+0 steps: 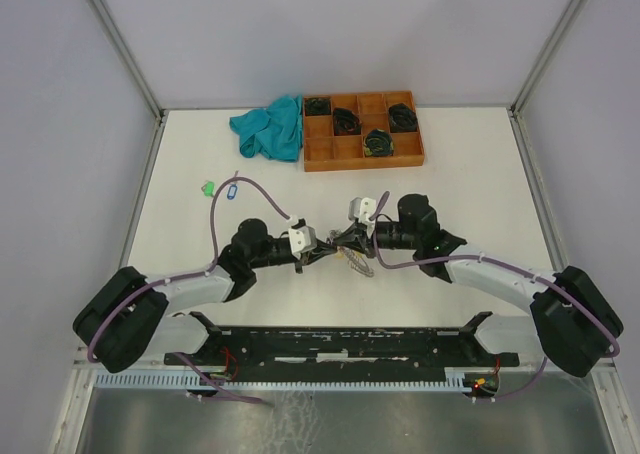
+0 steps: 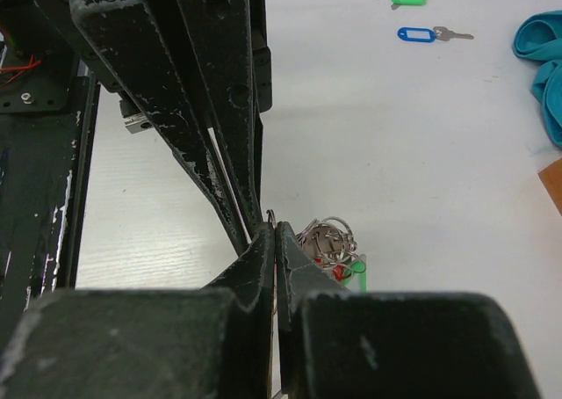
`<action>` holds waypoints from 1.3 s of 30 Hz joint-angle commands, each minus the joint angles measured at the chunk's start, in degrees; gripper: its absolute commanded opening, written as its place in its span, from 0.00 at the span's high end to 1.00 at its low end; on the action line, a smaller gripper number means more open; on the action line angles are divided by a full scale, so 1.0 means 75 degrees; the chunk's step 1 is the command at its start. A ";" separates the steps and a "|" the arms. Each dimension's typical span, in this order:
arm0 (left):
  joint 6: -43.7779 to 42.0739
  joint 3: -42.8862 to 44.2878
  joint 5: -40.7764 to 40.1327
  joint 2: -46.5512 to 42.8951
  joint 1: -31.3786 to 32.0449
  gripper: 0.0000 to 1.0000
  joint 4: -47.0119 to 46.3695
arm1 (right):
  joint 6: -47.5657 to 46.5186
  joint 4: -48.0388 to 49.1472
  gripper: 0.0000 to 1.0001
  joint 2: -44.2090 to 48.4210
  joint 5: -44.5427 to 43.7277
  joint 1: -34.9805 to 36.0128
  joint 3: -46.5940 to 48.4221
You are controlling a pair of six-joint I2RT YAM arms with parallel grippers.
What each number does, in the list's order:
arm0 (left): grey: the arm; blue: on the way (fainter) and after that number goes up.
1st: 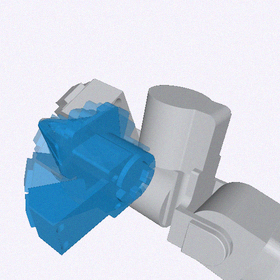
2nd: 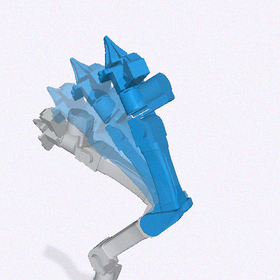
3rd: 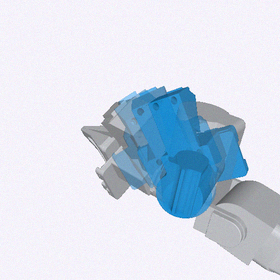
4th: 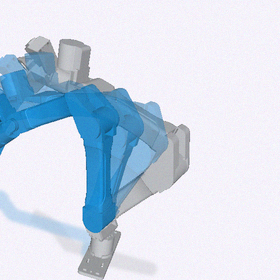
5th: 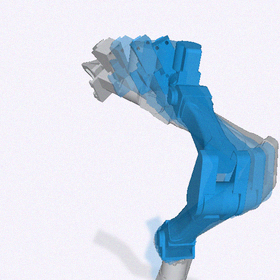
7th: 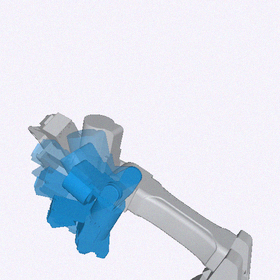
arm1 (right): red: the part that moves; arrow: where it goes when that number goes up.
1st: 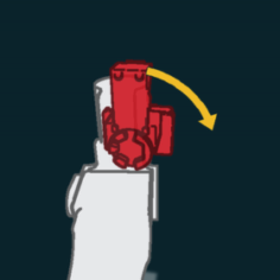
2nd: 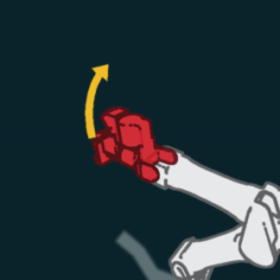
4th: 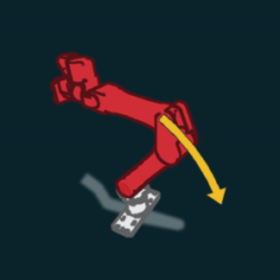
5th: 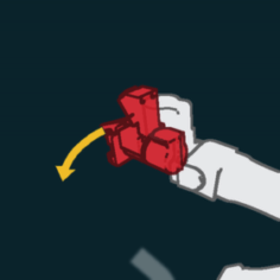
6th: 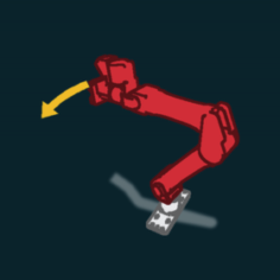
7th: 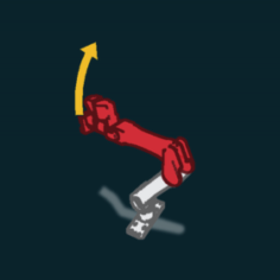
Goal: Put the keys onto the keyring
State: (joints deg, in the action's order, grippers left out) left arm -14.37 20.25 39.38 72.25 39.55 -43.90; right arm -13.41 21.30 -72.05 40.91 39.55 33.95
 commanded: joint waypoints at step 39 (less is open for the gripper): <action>0.2819 -0.0480 -0.0402 0.0296 -0.0866 0.61 -0.3145 | 0.0400 0.0491 0.99 0.0351 -0.0296 -0.0278 -0.0031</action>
State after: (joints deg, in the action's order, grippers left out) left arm 3.77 14.92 35.68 74.22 33.43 -64.62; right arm -8.12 31.33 -69.97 38.72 37.58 28.73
